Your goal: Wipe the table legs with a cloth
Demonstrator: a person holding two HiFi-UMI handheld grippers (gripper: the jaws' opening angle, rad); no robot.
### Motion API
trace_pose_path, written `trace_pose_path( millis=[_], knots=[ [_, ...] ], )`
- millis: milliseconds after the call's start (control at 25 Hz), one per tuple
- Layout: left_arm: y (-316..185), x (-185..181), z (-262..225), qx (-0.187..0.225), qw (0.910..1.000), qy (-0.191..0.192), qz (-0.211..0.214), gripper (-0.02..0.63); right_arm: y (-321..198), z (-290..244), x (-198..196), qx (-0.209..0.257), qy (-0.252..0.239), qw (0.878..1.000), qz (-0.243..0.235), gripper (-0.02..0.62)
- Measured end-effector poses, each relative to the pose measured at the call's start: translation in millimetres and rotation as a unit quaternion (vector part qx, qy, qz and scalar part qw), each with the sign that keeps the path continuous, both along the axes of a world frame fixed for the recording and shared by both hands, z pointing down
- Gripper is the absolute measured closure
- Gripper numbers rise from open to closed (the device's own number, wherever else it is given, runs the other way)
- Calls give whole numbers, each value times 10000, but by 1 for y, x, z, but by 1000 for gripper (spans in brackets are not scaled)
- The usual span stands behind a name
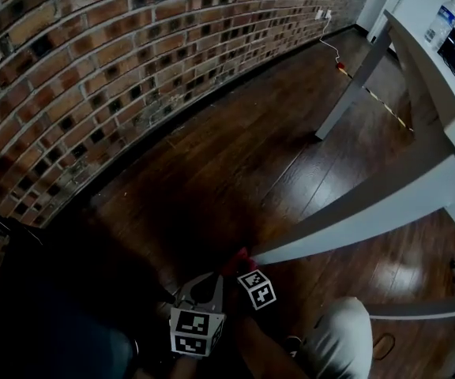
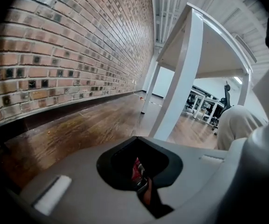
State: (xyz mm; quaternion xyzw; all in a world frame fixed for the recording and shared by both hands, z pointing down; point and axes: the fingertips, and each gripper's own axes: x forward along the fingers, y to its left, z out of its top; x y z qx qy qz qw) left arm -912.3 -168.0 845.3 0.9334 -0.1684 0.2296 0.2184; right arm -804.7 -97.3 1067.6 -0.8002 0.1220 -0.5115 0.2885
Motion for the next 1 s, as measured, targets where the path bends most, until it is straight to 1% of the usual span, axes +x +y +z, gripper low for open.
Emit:
trace_pose_path(
  millis=[80, 200, 320, 440, 520, 680, 840, 1000],
  knots=[
    [0, -1, -2, 104, 9999, -28, 42, 611, -1, -15, 0, 84, 93, 9998, -140, 500],
    [2, -3, -14, 214, 9997, -44, 118, 611, 4, -47, -1, 164, 245, 9984, -474, 500],
    [13, -8, -44, 311, 9992, -2, 247, 611, 9, -93, 2, 205, 379, 9955, -845, 500],
    [34, -24, -85, 334, 9984, 27, 448, 611, 9, -159, 8, 124, 591, 9884, -1390, 500],
    [45, -35, -118, 234, 9985, 8, 488, 611, 5, -214, 10, 86, 796, 9812, -1755, 500],
    [56, -44, -200, -52, 9995, -26, 300, 611, 0, -331, 7, 86, 1143, 9660, -2319, 500],
    [61, -33, -298, -100, 9994, -7, 324, 611, -4, -444, 7, 154, 1349, 9571, -2560, 500],
    [69, -20, -386, -48, 9991, 69, 427, 611, -7, -537, 7, 286, 1583, 9470, -2780, 500]
  ],
)
